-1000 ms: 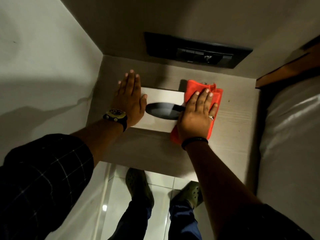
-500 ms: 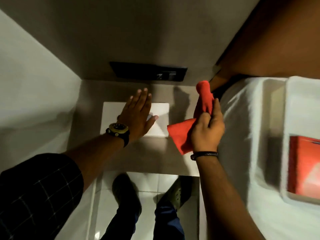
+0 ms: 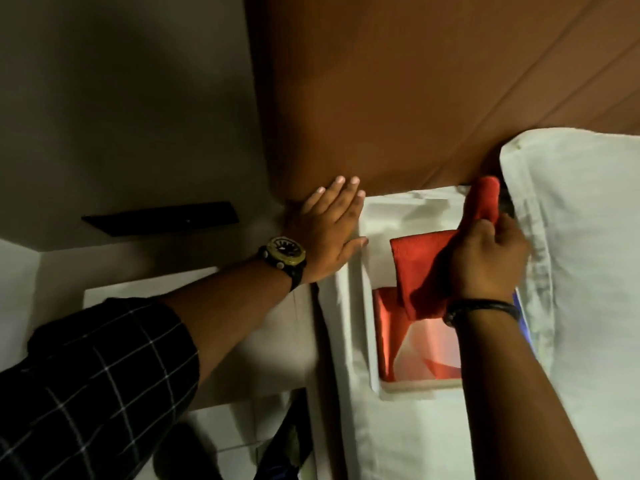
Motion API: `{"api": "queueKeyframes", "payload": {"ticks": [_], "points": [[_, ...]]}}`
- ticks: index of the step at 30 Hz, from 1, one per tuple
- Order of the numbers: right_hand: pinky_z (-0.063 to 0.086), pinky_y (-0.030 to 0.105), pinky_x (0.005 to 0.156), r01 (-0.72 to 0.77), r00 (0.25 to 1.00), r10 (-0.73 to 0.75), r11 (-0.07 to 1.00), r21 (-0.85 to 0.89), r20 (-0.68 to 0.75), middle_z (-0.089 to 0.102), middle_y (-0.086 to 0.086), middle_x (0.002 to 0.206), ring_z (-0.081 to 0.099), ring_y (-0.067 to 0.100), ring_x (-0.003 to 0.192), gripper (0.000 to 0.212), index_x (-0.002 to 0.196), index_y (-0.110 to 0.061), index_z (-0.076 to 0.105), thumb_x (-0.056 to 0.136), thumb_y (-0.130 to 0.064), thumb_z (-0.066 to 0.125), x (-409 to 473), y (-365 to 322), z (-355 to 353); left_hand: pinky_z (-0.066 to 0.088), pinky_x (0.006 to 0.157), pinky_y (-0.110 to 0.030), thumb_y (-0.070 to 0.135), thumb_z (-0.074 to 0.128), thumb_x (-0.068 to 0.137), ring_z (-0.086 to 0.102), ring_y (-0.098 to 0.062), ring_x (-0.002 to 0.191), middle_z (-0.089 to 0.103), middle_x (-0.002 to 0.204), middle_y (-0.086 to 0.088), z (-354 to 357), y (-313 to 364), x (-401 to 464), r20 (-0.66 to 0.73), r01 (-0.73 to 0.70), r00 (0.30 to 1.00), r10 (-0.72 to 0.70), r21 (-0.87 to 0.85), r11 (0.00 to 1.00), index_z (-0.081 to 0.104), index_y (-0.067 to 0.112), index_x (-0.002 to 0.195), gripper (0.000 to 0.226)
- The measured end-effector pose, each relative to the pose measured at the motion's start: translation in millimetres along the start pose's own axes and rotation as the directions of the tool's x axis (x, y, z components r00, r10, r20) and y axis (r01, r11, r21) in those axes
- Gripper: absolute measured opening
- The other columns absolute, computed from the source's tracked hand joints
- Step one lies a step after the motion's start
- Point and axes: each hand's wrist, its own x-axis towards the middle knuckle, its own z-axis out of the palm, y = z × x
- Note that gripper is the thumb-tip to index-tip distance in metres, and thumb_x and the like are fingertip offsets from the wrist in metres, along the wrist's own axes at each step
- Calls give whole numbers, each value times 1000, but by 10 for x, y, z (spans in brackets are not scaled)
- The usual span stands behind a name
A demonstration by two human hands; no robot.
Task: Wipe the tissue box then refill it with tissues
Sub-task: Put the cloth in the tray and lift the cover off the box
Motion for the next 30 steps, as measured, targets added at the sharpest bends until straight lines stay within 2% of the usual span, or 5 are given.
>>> {"api": "queueKeyframes", "payload": {"ticks": [5,10,17,22,30], "points": [[30,39,106,-272,929,341,893,-359,143,38,32,144,37,40,135,61,141,7,35,102,-40,33,451,239,324,10,118,-42,44,28,97,10,-28,148,15,160,-8,184,111,300,103,-49,994,40,82,995,22,12,150,62],[9,44,121,378,810,-7,771,-513,587,8,23,160,5,34,148,74,149,1,21,98,-49,40,488,598,302,20,115,-47,42,21,98,22,-33,145,27,156,-12,330,33,334,82,-78,994,72,77,994,26,10,148,60],[9,58,116,524,630,397,418,-742,668,-26,16,157,-18,36,146,130,149,-8,-19,69,-84,49,620,747,431,11,118,-42,40,19,97,12,-29,147,8,157,-5,386,72,297,38,-33,999,34,-23,999,17,12,150,60],[13,62,114,567,622,434,325,-757,652,-13,23,159,-6,41,147,129,151,-7,-10,69,-69,68,668,632,423,11,119,-43,38,19,96,9,-28,147,6,157,-4,325,102,296,73,-15,997,18,-38,999,17,12,150,61],[49,37,76,852,514,-108,179,-492,851,64,10,109,63,33,98,35,110,-14,61,82,-33,65,835,485,218,4,120,-40,33,24,96,5,-27,148,9,159,-9,302,106,301,85,-4,996,7,-39,999,13,13,150,58]]}}
